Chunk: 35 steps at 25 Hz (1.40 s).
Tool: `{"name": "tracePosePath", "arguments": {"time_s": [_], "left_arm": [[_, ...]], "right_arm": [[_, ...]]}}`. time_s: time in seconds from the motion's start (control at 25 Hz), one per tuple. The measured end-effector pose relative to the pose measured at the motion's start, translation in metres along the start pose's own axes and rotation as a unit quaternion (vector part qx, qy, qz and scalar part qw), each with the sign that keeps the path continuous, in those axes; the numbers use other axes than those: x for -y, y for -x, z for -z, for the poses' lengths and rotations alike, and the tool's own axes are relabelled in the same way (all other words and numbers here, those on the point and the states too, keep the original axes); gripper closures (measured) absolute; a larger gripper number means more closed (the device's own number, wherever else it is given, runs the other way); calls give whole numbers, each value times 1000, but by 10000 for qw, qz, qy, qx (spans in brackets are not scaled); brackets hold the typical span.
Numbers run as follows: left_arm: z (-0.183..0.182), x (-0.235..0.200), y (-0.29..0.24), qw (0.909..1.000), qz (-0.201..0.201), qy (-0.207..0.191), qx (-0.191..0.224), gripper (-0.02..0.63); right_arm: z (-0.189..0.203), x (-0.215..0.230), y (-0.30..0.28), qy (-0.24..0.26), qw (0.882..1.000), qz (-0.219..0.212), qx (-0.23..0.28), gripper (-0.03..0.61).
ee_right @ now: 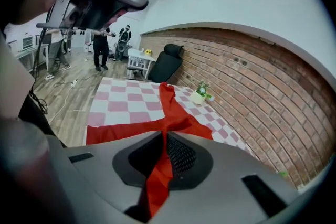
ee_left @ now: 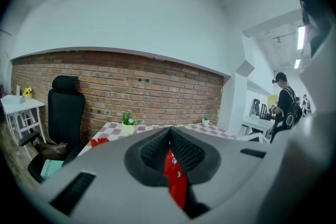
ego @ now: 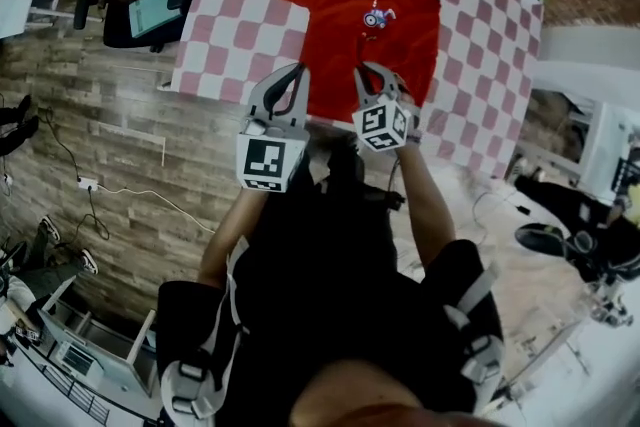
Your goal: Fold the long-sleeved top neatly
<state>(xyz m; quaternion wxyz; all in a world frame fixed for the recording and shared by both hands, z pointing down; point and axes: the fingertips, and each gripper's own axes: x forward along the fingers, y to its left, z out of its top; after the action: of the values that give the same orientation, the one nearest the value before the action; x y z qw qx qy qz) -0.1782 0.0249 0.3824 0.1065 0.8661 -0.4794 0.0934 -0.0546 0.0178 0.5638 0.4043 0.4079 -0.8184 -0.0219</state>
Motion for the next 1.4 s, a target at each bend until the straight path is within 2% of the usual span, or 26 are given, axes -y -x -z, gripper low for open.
{"name": "tracePosePath", "arguments": {"time_s": [0.16,0.4,0.64,0.76,0.84,1.0,1.08,1.4], "left_arm": [[15,-16,5,9999,23,79,-65,606],[35,-35,11,9995,94,261,-166,606],[49,-44,16,9984,224,467,-208,606],[54,-47,18,9984,345,395,-215,606],[56,-50,20,9981,414,392,-225,606],[58,-53,25,9979,498,346,-214,606],[57,-55,28,9980,523,319,-181,606],[43,-59,36,9981,504,364,-49,606]], "right_arm": [[15,-46,-31,261,9990,-279,-248,549],[37,-95,-66,218,9963,-530,-633,548],[51,-118,-79,33,9945,-567,-881,548],[55,-123,-82,-131,9938,-511,-981,546],[55,-126,-83,-275,9928,-515,-1049,546],[51,-139,-81,-572,9888,-800,-1127,546],[45,-138,-77,-855,9871,-812,-1087,546],[-1,-104,-44,-2095,9753,-541,-436,548]]}}
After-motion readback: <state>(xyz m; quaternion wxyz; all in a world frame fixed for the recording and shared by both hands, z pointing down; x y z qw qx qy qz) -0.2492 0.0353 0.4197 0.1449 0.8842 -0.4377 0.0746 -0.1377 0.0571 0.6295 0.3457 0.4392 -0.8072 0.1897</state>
